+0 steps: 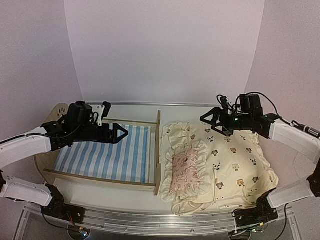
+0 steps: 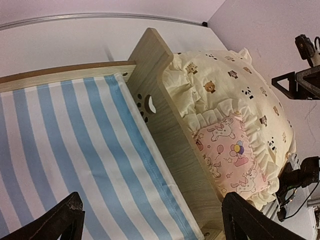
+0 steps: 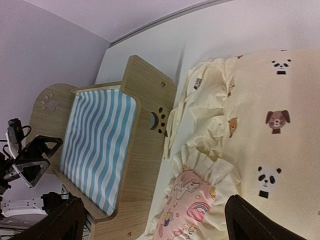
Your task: Set up the pet bed
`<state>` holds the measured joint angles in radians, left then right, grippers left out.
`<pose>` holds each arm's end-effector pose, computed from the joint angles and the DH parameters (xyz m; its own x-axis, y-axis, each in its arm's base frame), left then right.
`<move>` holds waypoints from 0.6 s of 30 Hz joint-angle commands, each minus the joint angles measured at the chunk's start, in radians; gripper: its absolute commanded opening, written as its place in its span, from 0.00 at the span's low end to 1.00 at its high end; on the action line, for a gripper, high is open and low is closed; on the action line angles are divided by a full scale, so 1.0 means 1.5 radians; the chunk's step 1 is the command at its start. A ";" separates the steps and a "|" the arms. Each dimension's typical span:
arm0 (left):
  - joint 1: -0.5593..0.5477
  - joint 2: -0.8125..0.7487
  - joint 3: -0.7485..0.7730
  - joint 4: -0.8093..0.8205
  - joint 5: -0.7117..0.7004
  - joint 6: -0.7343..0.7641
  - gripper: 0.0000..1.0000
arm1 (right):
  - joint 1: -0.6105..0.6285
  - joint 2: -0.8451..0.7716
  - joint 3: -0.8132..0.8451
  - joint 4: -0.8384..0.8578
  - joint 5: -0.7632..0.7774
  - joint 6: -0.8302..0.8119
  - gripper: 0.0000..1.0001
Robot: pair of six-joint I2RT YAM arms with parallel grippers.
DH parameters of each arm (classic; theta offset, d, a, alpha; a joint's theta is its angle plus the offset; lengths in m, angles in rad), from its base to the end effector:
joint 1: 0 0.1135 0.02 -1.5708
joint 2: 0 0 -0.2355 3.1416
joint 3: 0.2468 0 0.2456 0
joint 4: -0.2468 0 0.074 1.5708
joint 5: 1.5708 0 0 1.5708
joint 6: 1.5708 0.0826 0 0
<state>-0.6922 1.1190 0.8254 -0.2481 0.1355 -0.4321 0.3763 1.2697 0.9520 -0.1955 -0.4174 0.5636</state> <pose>0.2208 -0.1975 0.2335 -0.6626 0.0103 -0.7489 0.4890 0.7634 -0.4221 0.2903 0.1507 0.2476 -0.7409 0.2324 -0.6301 -0.3177 0.7054 0.6337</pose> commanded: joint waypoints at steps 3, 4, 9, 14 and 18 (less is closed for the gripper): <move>-0.081 0.060 0.076 0.050 -0.026 0.015 0.96 | 0.002 -0.093 -0.029 -0.123 0.117 -0.052 0.98; -0.095 0.071 0.082 0.053 -0.034 0.014 0.96 | 0.002 -0.102 -0.031 -0.148 0.129 -0.061 0.98; -0.176 0.145 0.141 0.051 -0.082 0.023 0.96 | 0.002 -0.107 0.000 -0.297 0.163 -0.070 0.98; -0.254 0.250 0.237 0.033 -0.122 0.043 0.95 | 0.002 -0.113 0.029 -0.423 0.302 -0.070 0.98; -0.303 0.361 0.331 0.006 -0.125 0.051 0.90 | 0.003 -0.130 0.022 -0.491 0.436 -0.078 0.98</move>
<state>-1.0872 1.5361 1.1802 -0.2194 -0.0147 -0.3873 0.3767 1.1088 0.9550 -0.7607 -0.0139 0.4716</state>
